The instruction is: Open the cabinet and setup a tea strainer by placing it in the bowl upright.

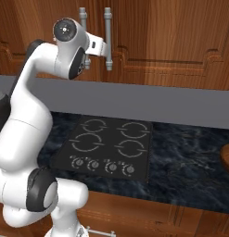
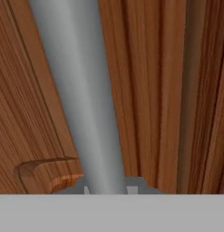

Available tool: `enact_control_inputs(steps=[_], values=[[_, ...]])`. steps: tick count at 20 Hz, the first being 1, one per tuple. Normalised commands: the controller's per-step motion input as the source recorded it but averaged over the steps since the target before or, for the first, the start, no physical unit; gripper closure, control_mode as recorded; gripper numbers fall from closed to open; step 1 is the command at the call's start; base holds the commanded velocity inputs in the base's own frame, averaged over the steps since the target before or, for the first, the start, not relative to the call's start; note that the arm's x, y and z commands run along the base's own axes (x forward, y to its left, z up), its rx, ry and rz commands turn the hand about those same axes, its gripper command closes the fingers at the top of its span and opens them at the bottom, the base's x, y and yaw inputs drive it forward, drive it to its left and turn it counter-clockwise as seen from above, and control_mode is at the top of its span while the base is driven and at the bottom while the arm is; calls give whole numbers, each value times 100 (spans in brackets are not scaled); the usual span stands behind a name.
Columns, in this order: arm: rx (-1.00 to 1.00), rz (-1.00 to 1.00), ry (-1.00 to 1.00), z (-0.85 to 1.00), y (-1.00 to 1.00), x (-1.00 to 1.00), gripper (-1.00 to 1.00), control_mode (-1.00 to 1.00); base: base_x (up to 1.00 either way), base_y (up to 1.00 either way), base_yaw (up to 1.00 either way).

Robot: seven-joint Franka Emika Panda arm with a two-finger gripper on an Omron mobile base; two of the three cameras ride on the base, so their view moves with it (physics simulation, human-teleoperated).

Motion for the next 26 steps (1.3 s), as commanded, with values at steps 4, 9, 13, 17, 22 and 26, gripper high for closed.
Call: enact_control_inputs(steps=[4, 9, 13, 17, 22, 26], values=[[-2, -8, 0, 2, 7, -16, 100, -100, 0, 0, 0], [-5, -18, 0, 14, 5, -64, 100, -100, 0, 0, 0], [-3, -17, -2, 32, 6, -100, 100, -100, 0, 0, 0], [-2, -21, 1, 33, 29, -100, 100, -100, 0, 0, 0], [-3, -18, 1, 21, 50, -100, 100, -100, 0, 0, 0], [-6, -15, 0, 15, 55, -100, 100, -100, 0, 0, 0]])
